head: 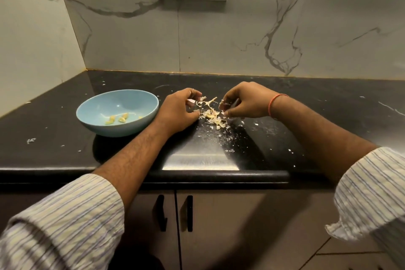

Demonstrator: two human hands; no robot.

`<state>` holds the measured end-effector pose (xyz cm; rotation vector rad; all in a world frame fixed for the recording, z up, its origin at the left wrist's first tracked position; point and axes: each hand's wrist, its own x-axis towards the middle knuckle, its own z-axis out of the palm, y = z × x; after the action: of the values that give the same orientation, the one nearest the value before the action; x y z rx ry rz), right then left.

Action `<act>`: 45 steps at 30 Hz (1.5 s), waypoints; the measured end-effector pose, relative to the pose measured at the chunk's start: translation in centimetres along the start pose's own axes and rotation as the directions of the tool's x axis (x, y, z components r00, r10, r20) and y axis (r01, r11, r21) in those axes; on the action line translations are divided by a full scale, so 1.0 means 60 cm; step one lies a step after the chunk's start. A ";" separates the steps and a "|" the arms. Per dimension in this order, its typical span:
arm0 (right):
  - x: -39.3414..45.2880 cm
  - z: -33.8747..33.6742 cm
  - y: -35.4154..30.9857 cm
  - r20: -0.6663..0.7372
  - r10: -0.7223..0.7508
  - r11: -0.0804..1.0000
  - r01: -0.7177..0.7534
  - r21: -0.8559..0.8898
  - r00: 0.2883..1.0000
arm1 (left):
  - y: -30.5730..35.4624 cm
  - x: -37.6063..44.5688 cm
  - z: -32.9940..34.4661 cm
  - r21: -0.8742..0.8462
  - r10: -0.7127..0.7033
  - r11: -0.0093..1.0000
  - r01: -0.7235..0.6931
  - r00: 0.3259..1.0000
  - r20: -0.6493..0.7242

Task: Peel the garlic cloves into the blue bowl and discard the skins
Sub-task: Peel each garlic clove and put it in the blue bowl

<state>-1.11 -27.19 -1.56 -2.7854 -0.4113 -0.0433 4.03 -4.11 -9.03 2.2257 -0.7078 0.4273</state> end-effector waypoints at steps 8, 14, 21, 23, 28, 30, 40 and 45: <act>0.016 0.003 0.007 0.080 -0.022 1.000 0.023 -0.018 0.997 | -0.008 0.014 0.010 0.236 -0.099 0.968 0.085 0.994 0.048; 0.055 0.026 -0.023 -0.023 -0.048 0.991 0.044 -0.128 0.999 | -0.007 0.008 0.009 0.132 0.000 0.991 -0.004 1.000 0.028; 0.065 0.037 -0.024 0.015 -0.048 0.979 0.051 -0.197 0.999 | -0.006 0.007 0.007 0.096 0.069 0.993 -0.074 0.996 0.047; 0.058 0.040 -0.015 -0.034 -0.057 0.990 0.052 -0.134 0.998 | -0.007 0.006 0.008 0.091 0.089 0.992 -0.092 0.995 0.036; 0.044 0.059 0.008 -0.202 -0.068 0.994 0.084 0.073 0.977 | -0.003 0.007 0.006 0.100 0.121 0.988 -0.120 0.993 -0.009; 0.041 0.071 0.017 -0.250 -0.060 0.980 0.104 0.167 0.966 | -0.002 0.008 0.007 0.109 0.112 0.988 -0.109 0.994 -0.020; 0.035 0.086 0.049 -0.395 -0.109 0.852 0.290 0.436 0.912 | 0.001 0.005 0.006 0.034 0.086 0.996 -0.085 0.996 -0.033; 0.038 0.097 0.035 -0.427 -0.100 0.811 0.322 0.488 0.899 | 0.002 0.003 0.004 0.022 0.113 0.993 -0.113 0.994 -0.001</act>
<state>1.57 -26.59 -7.57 -2.0807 -0.5372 -0.4466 4.15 -4.43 -9.06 2.2124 -0.8339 0.4962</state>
